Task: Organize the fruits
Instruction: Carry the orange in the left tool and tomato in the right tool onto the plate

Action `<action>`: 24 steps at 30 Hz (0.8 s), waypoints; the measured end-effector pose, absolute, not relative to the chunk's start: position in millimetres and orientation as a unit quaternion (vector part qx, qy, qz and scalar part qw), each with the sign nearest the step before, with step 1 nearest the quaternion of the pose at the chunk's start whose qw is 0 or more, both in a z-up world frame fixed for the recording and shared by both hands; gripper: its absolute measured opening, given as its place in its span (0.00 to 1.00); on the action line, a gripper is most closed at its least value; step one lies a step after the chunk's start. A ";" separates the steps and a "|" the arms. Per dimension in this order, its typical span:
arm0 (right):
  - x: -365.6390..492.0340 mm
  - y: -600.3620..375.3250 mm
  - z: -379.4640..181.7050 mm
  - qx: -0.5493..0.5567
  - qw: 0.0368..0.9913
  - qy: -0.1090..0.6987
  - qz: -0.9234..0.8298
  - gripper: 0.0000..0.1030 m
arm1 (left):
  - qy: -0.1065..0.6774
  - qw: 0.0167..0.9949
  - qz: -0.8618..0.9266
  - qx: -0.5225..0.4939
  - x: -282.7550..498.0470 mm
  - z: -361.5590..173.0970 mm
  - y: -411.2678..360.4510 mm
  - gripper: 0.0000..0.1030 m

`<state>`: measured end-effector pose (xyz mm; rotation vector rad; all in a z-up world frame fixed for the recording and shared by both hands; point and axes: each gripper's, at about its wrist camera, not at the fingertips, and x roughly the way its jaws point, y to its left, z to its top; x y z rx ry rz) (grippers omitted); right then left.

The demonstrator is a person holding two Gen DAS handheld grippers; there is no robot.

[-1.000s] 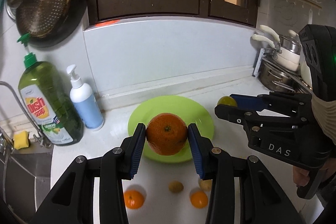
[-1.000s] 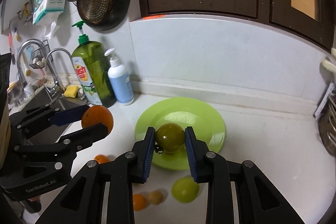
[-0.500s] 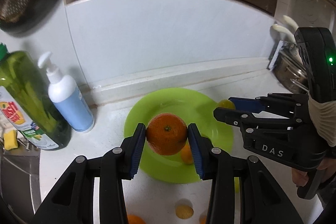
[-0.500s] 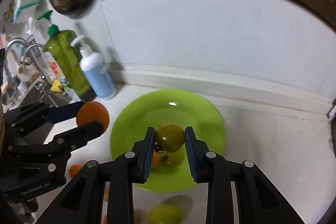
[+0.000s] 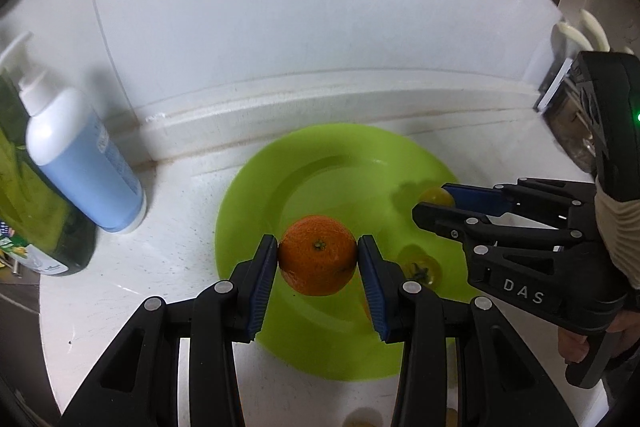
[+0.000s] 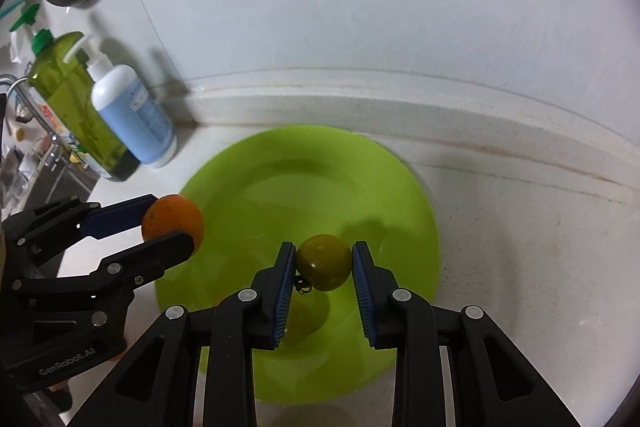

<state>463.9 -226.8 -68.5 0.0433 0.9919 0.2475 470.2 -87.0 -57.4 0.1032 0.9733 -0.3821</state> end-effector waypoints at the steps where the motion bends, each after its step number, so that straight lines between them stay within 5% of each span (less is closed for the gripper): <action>1: 465.6 -227.7 -69.9 0.022 0.870 0.478 0.119 0.29 | 0.468 0.864 -0.182 0.050 472.2 -59.3 -87.4 0.40; 24: 477.3 -225.5 -88.7 0.018 0.852 0.509 0.118 0.29 | 0.507 0.842 -0.178 0.044 485.1 -87.5 -91.9 0.40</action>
